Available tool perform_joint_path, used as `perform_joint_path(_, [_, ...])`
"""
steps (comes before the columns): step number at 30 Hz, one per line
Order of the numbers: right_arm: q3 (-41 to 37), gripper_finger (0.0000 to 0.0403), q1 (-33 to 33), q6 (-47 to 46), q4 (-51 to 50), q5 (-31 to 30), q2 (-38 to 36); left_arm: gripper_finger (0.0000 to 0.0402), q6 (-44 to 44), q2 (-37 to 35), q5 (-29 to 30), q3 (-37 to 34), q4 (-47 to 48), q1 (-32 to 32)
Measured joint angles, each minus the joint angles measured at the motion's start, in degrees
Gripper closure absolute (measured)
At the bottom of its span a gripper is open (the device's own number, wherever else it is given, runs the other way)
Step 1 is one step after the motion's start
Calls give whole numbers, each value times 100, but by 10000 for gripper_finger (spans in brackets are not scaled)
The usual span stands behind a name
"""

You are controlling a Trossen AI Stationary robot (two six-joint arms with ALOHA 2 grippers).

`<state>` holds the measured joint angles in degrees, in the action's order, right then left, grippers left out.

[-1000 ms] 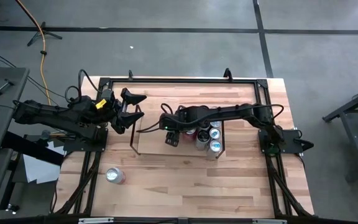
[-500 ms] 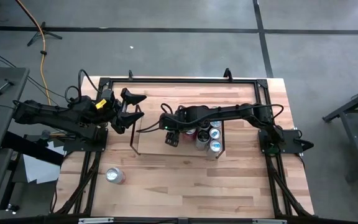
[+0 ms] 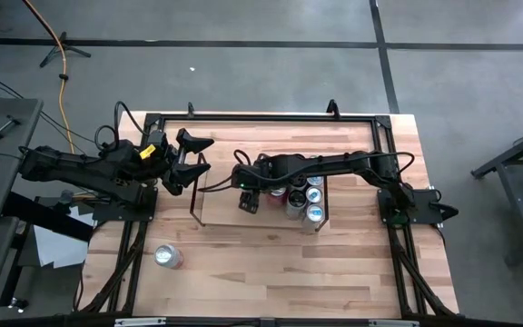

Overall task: Place canned beverage on shelf
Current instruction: Put the pink soda can on the shelf

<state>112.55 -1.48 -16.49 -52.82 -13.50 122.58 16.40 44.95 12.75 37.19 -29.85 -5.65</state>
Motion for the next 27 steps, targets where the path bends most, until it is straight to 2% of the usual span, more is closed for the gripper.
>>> perform_joint_path(6, [0, 82, 0, -444, 103, 9, -2, 46, 3, 0, 0, 0, 0, -1])
perform_joint_path(13, [0, 82, -2, -117, 27, 33, -2, 46, 4, 0, 0, 0, 0, -2])
perform_joint_path(27, [16, 82, -7, -114, -249, -46, 160, 46, 2, -2, 0, 2, 9, -2])
